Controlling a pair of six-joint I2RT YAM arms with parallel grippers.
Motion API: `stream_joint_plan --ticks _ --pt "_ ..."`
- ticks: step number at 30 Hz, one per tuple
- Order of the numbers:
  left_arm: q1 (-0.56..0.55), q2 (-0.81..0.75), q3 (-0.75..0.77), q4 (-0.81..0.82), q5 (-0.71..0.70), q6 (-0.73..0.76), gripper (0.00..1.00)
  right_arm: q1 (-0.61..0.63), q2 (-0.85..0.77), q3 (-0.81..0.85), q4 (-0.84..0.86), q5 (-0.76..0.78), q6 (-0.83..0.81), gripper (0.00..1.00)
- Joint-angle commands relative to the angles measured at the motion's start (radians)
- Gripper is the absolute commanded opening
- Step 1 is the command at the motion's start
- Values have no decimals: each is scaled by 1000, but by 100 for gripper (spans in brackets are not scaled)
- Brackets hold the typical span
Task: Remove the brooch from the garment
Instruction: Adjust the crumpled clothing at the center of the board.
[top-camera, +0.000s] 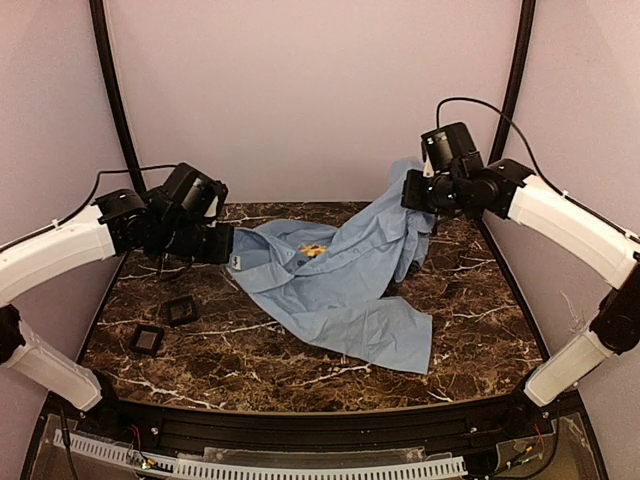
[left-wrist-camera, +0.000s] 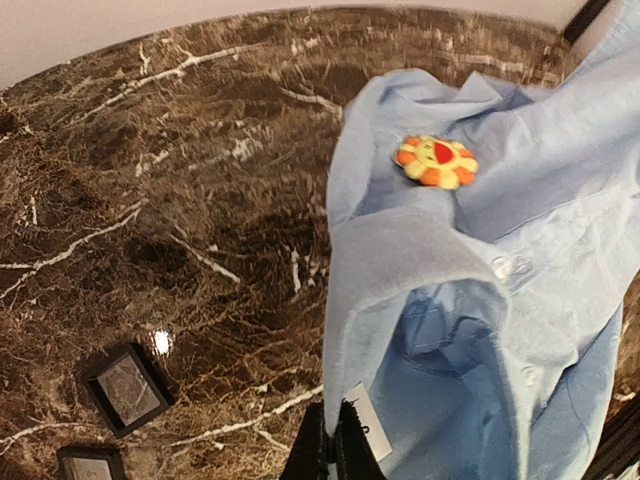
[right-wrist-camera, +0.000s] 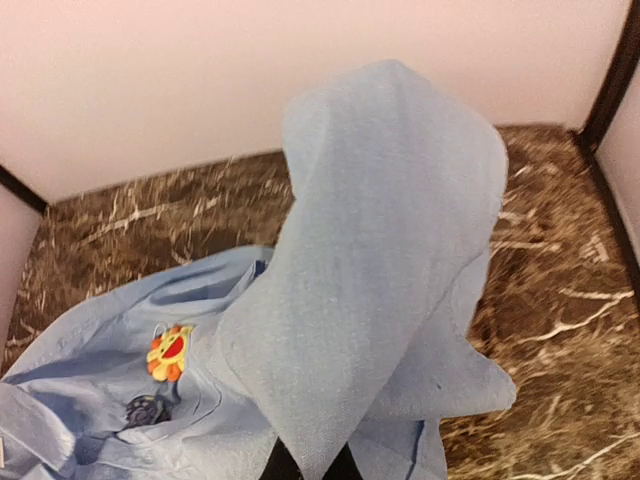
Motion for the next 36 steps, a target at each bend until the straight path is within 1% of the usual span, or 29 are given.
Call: stream_joint_plan --ticks 1,5,7,8,9,10,11,12,13,14,15,16,17,18,19,22,25,28,31,34,36 --pt "81 -114 -157 251 127 -113 1 -41 -84 -15 -22 159 -71 0" --pt "116 -81 -171 266 203 -111 1 -57 -61 -94 -24 125 -31 0" --pt "129 -47 -185 250 237 -102 2 -60 -44 -170 -7 105 6 0" --pt "132 -35 -195 233 242 -91 5 -61 -35 -207 -4 94 23 0" --pt "132 -13 -220 224 242 -84 11 -61 -26 -243 -7 84 44 0" --pt "134 -4 -232 195 238 -76 16 -61 -18 -279 -16 69 65 5" --pt "136 9 -250 175 232 -75 27 -60 -14 -299 -27 51 79 15" --pt "136 11 -253 134 224 -76 34 -58 -19 -316 -29 27 78 30" --pt "136 2 -255 119 223 -74 50 -51 -39 -329 -27 9 67 48" --pt "136 -9 -255 106 227 -72 57 -39 -60 -341 -20 3 42 63" --pt "136 -42 -257 107 229 -69 69 -25 -87 -350 -10 0 28 75" --pt "136 -62 -259 119 227 -70 73 -14 -113 -355 -2 -2 3 83" --pt "137 -99 -262 130 223 -69 80 -5 -134 -355 2 -6 -23 88" --pt "136 -116 -262 156 218 -68 83 3 -153 -349 1 -11 -43 91" --pt "138 -140 -260 169 218 -63 88 10 -166 -341 2 -20 -63 92" --pt "142 -132 -244 220 241 -52 92 46 -180 -310 22 -50 -134 94" --pt "145 -29 -189 216 284 -31 94 75 -147 -282 65 -106 -174 94" --pt "145 97 -109 200 332 -4 95 88 -74 -260 129 -215 -203 94" --pt "145 188 -52 221 365 49 96 98 20 -233 194 -309 -218 94" --pt "145 300 38 198 366 92 98 102 126 -199 234 -340 -241 92" --pt "146 358 87 147 322 88 99 103 189 -162 245 -340 -269 89"
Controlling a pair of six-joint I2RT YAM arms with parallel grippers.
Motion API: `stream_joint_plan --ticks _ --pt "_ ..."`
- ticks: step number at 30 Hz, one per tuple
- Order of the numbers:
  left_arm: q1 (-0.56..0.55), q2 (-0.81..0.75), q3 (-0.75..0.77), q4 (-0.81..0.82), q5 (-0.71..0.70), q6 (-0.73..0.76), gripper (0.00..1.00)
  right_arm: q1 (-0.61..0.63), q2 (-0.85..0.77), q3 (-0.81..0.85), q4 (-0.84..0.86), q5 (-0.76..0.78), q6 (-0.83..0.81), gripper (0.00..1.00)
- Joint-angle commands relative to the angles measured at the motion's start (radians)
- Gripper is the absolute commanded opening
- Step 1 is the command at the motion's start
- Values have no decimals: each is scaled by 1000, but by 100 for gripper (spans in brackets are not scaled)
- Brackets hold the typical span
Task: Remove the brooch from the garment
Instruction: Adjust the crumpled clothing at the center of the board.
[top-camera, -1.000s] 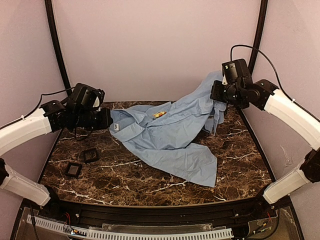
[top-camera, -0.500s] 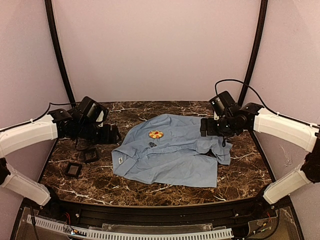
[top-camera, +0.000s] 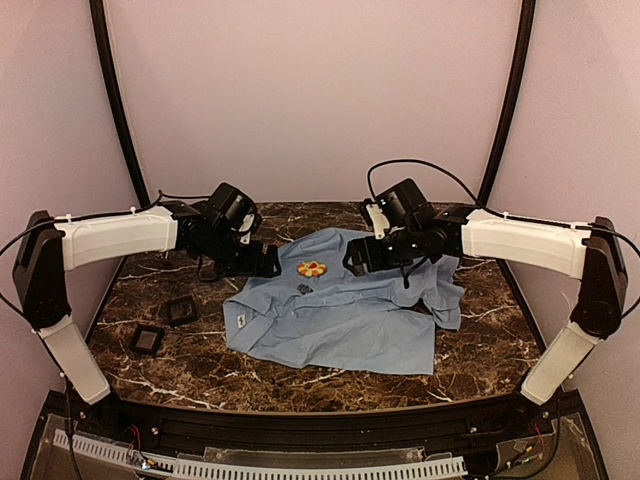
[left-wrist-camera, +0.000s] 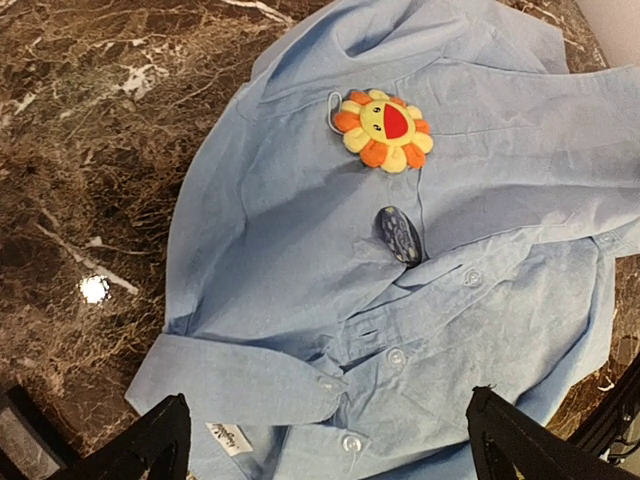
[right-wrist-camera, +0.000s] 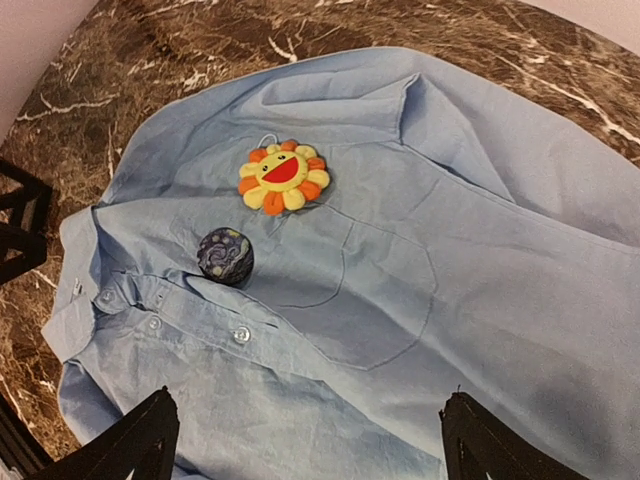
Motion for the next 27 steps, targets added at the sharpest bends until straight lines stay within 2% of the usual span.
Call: stream_joint_plan --ticks 1,6,10,16,18,19,21,23,27 --pt "5 80 104 -81 -58 47 99 10 128 79 77 -72 -75 88" --pt "5 140 121 -84 -96 57 99 9 243 147 70 -72 -127 79" --pt "5 202 159 -160 -111 24 99 9 298 165 57 -106 -130 76" --pt "5 217 131 -152 -99 2 97 10 274 68 86 -120 -109 70" --pt "5 222 123 -142 -94 4 91 10 272 41 85 -117 -111 66" --pt "5 227 124 -142 -93 7 83 10 272 33 82 -113 -114 64" --pt "5 236 129 -150 -95 13 73 10 276 27 82 -105 -124 62" --pt "5 242 129 -151 -100 17 68 10 287 35 80 -94 -140 60" --pt "5 262 129 -153 -96 30 55 10 319 65 73 -80 -167 43"
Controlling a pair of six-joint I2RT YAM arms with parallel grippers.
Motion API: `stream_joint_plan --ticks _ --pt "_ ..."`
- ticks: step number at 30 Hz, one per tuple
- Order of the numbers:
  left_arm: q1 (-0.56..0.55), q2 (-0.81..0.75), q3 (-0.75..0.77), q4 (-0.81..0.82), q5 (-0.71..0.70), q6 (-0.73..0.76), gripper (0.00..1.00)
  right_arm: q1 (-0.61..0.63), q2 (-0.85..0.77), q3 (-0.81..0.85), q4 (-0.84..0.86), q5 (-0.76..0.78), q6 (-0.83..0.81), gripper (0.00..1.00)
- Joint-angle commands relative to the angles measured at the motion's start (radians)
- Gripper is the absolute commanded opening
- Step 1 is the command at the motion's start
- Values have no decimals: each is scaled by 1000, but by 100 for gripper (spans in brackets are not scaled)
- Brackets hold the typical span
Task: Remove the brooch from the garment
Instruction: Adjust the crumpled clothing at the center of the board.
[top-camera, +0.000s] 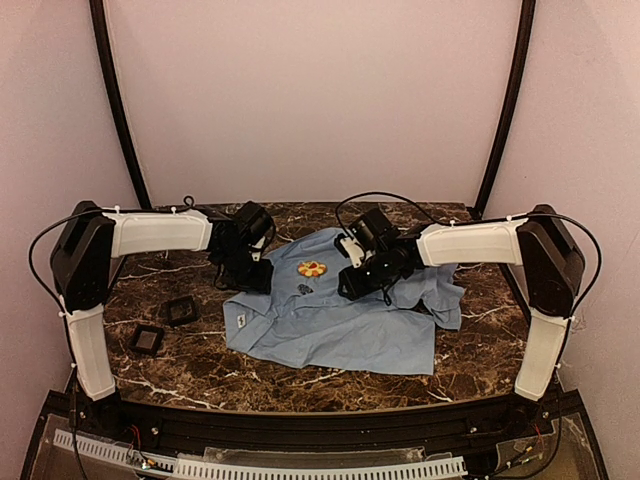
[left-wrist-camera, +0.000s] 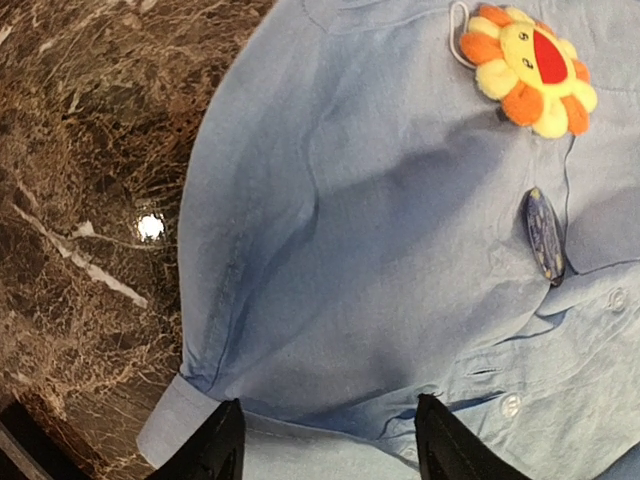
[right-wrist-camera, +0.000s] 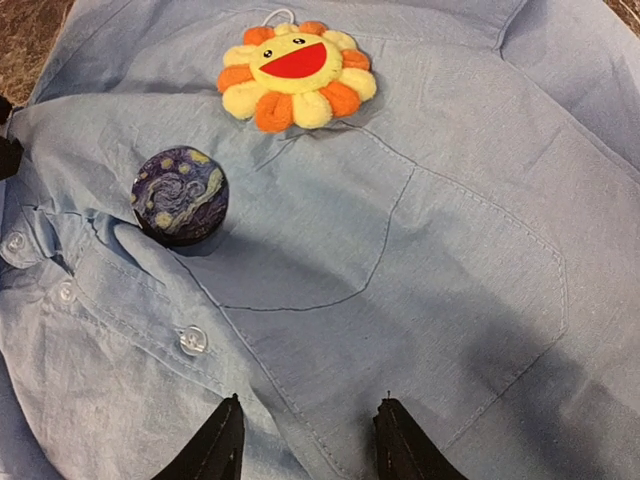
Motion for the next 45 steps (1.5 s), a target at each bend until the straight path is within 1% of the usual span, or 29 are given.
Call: stream_joint_plan --ticks 1,2,5,6,7,8,9,10,15,16,20,21,22,25,26,28,29,30,31,32,33,34,35,39,41,45 --pt "5 18 -7 -17 -4 13 50 7 36 25 9 17 -35 38" --pt "6 21 -11 -17 -2 14 48 8 38 21 13 14 -35 32" --pt "5 25 -27 -12 -6 10 34 17 34 -9 23 10 -27 17" --pt "4 25 -29 -12 -8 7 32 21 30 -20 26 11 -23 12" --pt "4 25 -34 -13 -9 5 26 26 27 -35 28 12 -17 7" --pt "4 24 -36 -13 -12 3 24 29 20 -49 29 12 -10 3" --pt "4 23 -42 -13 -12 3 19 35 10 -64 29 11 -3 0" --pt "4 21 -44 -11 -12 3 15 40 0 -80 26 11 9 0" --pt "6 10 -56 -4 -10 5 3 74 -93 -200 21 4 55 0" --pt "5 8 -58 1 -1 9 1 82 -114 -222 14 6 68 0" --pt "4 -24 -80 33 61 36 1 100 -194 -256 -15 14 117 0" --pt "4 -32 -88 42 96 50 1 102 -210 -249 -23 16 125 5" --pt "4 -50 -105 59 112 56 1 104 -224 -239 -32 17 130 13" --pt "5 -89 -138 76 157 72 1 117 -232 -172 -66 45 128 43" --pt "5 -110 -155 76 161 73 1 120 -222 -144 -76 47 127 48" --pt "4 -151 -185 84 169 73 5 124 -189 -87 -92 43 126 53" --pt "4 -165 -197 94 169 67 13 128 -166 -59 -96 44 124 56" --pt "4 -198 -219 99 169 63 17 136 -145 -31 -99 50 120 58" --pt "4 -213 -229 111 169 55 25 144 -118 -3 -101 57 114 61" --pt "4 -245 -248 115 167 49 29 151 -90 31 -103 61 109 63" --pt "5 -274 -264 123 161 37 35 160 -64 61 -106 64 108 64" --pt "5 -286 -272 125 149 21 38 167 -35 90 -111 67 109 65" --pt "4 -313 -284 129 143 13 43 172 -10 115 -115 71 110 65" --pt "4 -383 -314 129 99 -31 56 188 85 203 -124 80 132 65" --pt "5 -408 -321 120 78 -41 61 193 121 231 -129 94 148 64" --pt "4 -444 -323 90 60 -40 67 197 193 282 -152 131 163 60"
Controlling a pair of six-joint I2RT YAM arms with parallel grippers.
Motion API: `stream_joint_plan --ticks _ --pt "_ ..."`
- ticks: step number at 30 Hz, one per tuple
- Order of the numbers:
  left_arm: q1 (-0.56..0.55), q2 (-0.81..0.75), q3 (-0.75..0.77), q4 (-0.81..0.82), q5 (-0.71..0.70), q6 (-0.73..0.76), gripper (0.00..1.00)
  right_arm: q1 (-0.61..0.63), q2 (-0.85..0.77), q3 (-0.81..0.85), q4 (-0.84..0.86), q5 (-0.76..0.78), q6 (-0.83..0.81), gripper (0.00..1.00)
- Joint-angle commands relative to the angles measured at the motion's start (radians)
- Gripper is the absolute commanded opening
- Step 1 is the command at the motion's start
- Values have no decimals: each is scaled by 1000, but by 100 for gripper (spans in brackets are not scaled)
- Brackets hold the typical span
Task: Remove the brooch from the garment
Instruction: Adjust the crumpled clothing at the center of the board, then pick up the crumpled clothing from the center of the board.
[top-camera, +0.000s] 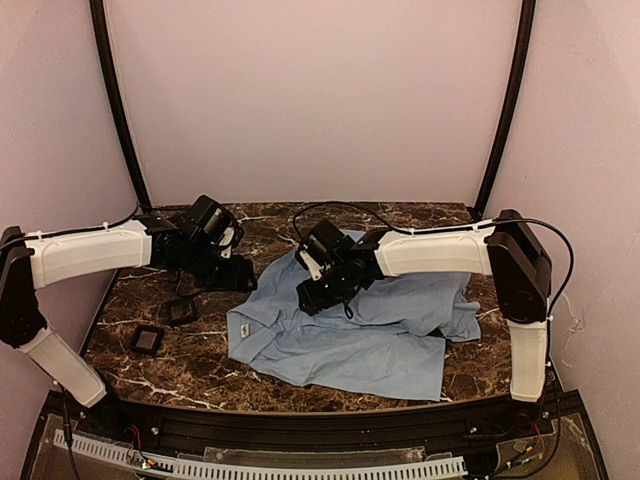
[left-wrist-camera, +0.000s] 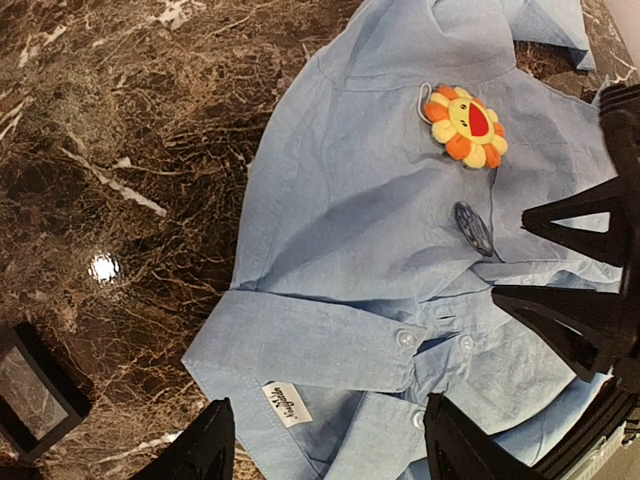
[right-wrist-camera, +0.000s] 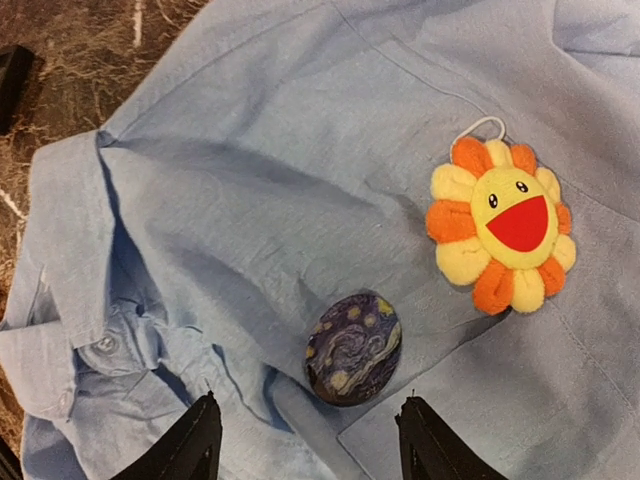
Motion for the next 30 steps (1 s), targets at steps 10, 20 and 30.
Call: stream_joint_plan --ticks 10,20,30 --pt "4 -69 -14 -69 -75 19 70 23 149 155 -55 101 51 50" --pt "5 -71 -8 -64 -78 21 70 32 188 191 -116 205 67 19" --pt "4 -84 52 -69 -72 38 72 32 -17 78 -33 291 74 0"
